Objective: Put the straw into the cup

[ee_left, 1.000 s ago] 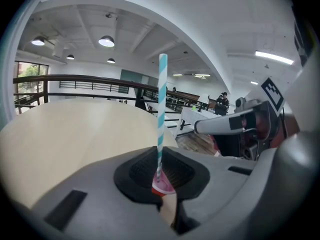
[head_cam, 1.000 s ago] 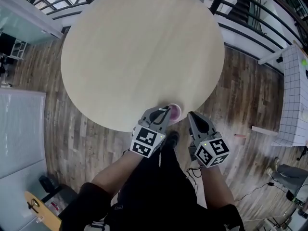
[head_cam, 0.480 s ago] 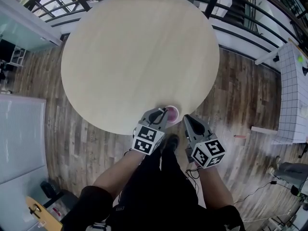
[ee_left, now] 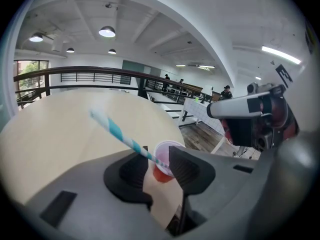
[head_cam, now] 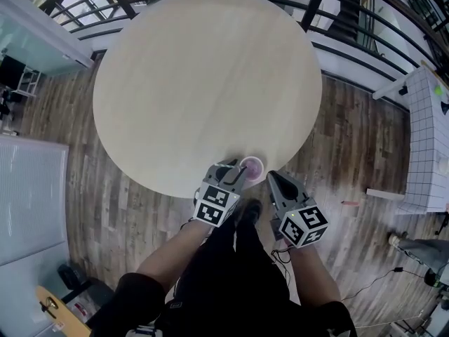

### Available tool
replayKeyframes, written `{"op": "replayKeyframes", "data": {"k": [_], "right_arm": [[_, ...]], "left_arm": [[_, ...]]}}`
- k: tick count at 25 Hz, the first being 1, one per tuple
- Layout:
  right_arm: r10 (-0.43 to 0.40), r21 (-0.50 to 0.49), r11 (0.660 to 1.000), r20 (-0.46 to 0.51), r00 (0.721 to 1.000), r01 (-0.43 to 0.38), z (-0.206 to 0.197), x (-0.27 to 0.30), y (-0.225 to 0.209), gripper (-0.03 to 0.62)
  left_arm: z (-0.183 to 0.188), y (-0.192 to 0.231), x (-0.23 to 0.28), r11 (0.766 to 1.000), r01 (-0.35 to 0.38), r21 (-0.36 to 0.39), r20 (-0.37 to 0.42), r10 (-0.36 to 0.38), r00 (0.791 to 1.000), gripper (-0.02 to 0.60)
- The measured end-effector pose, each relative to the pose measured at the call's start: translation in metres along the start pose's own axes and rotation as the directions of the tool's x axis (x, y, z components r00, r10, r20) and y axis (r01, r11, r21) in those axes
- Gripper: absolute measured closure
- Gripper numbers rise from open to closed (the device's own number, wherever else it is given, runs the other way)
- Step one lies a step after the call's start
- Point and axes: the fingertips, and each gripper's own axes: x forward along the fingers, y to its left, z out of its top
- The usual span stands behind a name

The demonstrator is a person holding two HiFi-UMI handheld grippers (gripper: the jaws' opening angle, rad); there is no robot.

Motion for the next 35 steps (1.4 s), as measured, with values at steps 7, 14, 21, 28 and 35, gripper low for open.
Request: {"op": "replayKeyframes", "data": {"k": [7, 14, 21, 28, 35], "right_arm": [[-0.004, -0.003, 1.000, -0.001, 1.000, 0.004, 0.001, 0.000, 0.001, 0.572], [-0.001, -0.006, 1.000, -0.002, 1.000, 0.001, 0.003, -0.002, 0.001, 0.572], [0.020, -0.039, 0.999, 0.021, 1.000, -0.019, 0.026, -0.008, 0.025, 0.572], [0.040, -0.074, 0.997, 0.034, 0.999, -0.037, 0.038, -0.015, 0.048, 0.572], [0.058, -0.104, 0.993, 0.050, 0.997, -0.052, 0.051, -0.030, 0.072, 0.572]], "left_arm": [[0.000, 0.002, 0.000, 1.000, -0.006, 0.010, -0.005, 0.006, 1.000, 0.456], [-0.006, 0.007, -0.008, 0.999, -0.028, -0.018, -0.011, 0.027, 1.000, 0.417], [-0.010, 0.011, -0.054, 0.995, -0.044, -0.094, -0.003, 0.044, 0.999, 0.410], [0.007, 0.020, -0.095, 0.990, -0.097, -0.100, 0.056, 0.102, 0.993, 0.410], [0.033, 0.011, -0.129, 0.993, -0.086, -0.075, 0.141, 0.096, 0.985, 0.413]]}}
